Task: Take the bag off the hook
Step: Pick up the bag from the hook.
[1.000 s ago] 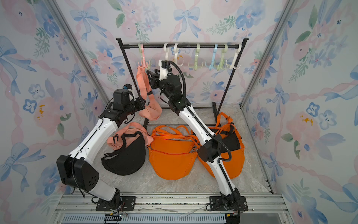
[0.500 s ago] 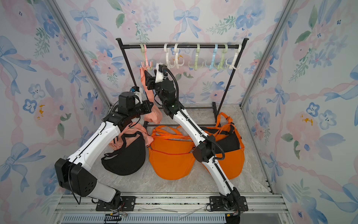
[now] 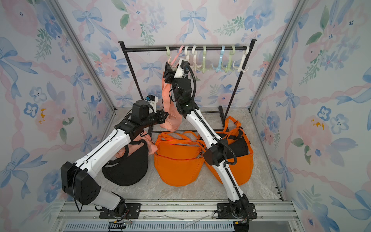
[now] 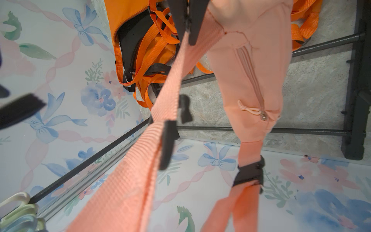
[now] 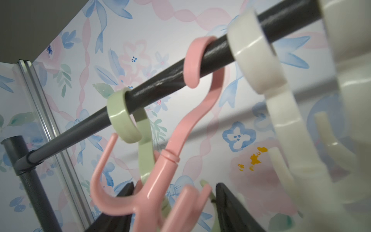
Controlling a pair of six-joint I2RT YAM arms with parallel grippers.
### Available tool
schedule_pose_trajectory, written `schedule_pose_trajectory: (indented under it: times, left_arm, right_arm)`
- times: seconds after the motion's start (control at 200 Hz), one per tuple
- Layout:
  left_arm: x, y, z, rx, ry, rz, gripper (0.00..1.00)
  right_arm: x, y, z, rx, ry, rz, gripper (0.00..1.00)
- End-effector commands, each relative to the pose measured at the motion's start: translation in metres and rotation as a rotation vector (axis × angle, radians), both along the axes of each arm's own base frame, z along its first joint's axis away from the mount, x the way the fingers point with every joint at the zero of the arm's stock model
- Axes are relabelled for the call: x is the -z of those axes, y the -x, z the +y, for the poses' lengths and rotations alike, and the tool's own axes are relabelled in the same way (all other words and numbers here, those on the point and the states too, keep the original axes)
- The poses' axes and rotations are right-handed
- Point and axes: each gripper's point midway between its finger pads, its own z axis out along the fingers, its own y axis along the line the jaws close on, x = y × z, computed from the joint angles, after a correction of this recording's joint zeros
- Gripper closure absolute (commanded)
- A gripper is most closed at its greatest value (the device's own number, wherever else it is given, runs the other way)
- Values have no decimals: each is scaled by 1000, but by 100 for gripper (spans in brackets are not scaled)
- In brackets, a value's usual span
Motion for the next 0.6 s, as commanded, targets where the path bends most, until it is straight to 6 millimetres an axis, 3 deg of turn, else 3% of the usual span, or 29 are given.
schedule_pose_trajectory:
  times: [0.0, 0.145, 0.28, 0.425, 0.595]
  left_arm:
    - [32, -6, 26, -40, -63, 102, 100]
    - [18, -29, 68, -131, -64, 65, 100]
    - [1, -44, 103, -208, -85, 17, 100]
    - [-9, -54, 139, -279, -98, -7, 100]
    - [-22, -52, 163, -334, -107, -32, 100]
  right_arm:
    - [-62, 32, -36, -37, -86, -86, 34]
    - [-61, 48, -32, -114, -81, -79, 33]
    - [-49, 60, -37, -166, -99, -57, 28]
    - [-37, 79, -57, -159, -134, -32, 17]
    - [-31, 92, -80, -122, -155, -21, 15]
